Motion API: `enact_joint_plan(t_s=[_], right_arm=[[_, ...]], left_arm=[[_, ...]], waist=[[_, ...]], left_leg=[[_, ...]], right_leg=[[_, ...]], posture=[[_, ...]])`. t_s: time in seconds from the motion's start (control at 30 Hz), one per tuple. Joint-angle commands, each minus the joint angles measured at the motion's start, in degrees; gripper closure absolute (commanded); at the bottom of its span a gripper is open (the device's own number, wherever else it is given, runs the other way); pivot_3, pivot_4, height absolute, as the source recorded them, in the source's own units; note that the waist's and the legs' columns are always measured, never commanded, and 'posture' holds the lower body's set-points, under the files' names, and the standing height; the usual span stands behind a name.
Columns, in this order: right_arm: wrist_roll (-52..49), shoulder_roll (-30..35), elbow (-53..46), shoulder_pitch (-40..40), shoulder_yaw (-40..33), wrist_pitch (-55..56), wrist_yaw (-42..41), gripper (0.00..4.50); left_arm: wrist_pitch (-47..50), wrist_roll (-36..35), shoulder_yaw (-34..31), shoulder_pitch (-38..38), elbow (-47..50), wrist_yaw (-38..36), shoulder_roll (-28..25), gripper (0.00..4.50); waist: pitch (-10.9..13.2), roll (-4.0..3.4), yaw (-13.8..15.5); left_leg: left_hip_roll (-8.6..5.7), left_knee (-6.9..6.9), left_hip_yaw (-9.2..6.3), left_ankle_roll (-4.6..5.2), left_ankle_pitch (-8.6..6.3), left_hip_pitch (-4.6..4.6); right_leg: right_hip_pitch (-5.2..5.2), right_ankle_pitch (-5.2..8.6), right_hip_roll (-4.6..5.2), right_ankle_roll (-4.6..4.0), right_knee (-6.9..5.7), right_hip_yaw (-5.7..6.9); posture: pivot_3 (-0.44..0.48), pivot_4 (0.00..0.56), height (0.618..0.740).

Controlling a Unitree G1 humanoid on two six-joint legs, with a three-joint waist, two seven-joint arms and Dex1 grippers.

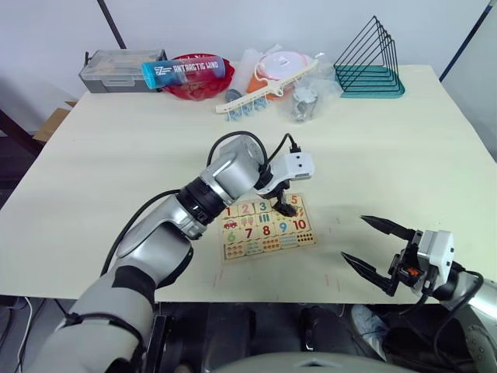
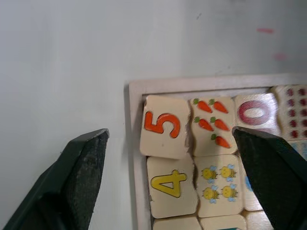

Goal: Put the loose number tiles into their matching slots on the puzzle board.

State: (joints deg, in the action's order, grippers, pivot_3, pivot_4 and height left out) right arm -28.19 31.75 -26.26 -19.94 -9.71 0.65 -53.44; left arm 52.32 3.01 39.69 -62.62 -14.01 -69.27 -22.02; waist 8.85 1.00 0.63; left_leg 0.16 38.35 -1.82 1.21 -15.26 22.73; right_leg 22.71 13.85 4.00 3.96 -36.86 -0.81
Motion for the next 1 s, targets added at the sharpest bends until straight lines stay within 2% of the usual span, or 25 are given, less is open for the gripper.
enact_joint_plan(t_s=[0.03, 0.3, 0.53, 0.63, 0.73, 0.8, 0.9, 1.0], right_arm=[[-0.4, 0.3, -1.6, 0.2, -0.2, 1.0, -0.2, 0.00], [-0.4, 0.3, -1.2, 0.5, -0.2, 1.0, -0.3, 0.00], [-0.6, 0.4, -0.9, 0.2, -0.7, 1.2, -0.7, 0.00], [-0.7, 0.5, -0.8, 0.2, -0.9, 1.1, -1.0, 0.00], [-0.7, 0.5, -0.7, 0.3, -0.9, 1.0, -1.2, 0.00], [-0.7, 0.5, -0.6, 0.6, -0.8, 0.9, -1.2, 0.00], [-0.7, 0.5, -0.5, 0.7, -0.9, 0.9, -1.4, 0.00], [-0.8, 0.6, -0.4, 0.4, -1.2, 0.9, -1.5, 0.00]], left_arm=[[1.5, -2.4, -3.7, -2.7, 2.8, -1.6, -0.7, 0.01], [-3.9, -5.9, -11.4, -4.7, -5.9, -0.5, -0.4, 0.01], [-10.6, -8.1, -17.0, -2.5, -9.8, 0.2, -1.4, 0.01], [-14.0, -7.6, -17.9, -0.6, -10.6, 0.8, -2.3, 0.81], [-18.2, -8.0, -19.3, 1.9, -10.6, 1.3, -2.5, 1.96], [-19.4, -7.9, -19.5, 3.5, -10.7, 1.7, -2.5, 3.02], [-21.1, -7.4, -19.2, 5.3, -10.7, 1.8, -2.5, 4.34], [-22.8, -6.8, -18.7, 6.6, -10.9, 1.8, -2.5, 4.43]], waist=[[0.0, 0.00, 0.0], [0.0, 0.00, 0.0], [0.0, 0.00, 0.0], [0.0, 0.00, 0.0], [0.0, -0.01, 0.0], [0.0, 0.00, 0.1], [0.0, 0.00, 0.1], [0.0, 0.00, 0.1]], left_leg=[[0.00, 0.00, 0.01, 0.00, 0.00, 0.00], [0.00, 0.00, 0.01, 0.00, 0.00, -0.01], [0.00, 0.00, 0.02, 0.00, 0.00, -0.01], [0.00, 0.00, 0.01, 0.00, 0.00, 0.00], [0.00, 0.00, 0.01, 0.00, 0.00, -0.01], [0.00, 0.01, 0.01, 0.00, 0.00, 0.00], [-0.01, 0.01, 0.01, 0.00, 0.00, 0.00], [-0.01, 0.01, 0.02, 0.00, 0.00, 0.00]], right_leg=[[0.00, 0.00, 0.00, 0.00, 0.00, 0.00], [0.00, 0.00, 0.00, 0.00, 0.00, 0.01], [0.00, 0.00, 0.00, 0.00, 0.00, 0.01], [0.00, 0.00, 0.00, 0.00, -0.01, 0.01], [0.00, 0.00, 0.00, 0.00, -0.01, 0.01], [0.00, -0.01, 0.00, 0.00, -0.01, 0.02], [0.00, -0.01, 0.01, 0.00, -0.01, 0.01], [0.00, -0.01, 0.01, 0.00, -0.01, 0.02]], posture=[[0.000, 0.150, 0.740], [0.000, 0.150, 0.740], [0.000, 0.150, 0.740], [0.000, 0.150, 0.740], [0.000, 0.150, 0.740], [0.000, 0.150, 0.740], [0.000, 0.150, 0.740], [0.000, 0.150, 0.740]])
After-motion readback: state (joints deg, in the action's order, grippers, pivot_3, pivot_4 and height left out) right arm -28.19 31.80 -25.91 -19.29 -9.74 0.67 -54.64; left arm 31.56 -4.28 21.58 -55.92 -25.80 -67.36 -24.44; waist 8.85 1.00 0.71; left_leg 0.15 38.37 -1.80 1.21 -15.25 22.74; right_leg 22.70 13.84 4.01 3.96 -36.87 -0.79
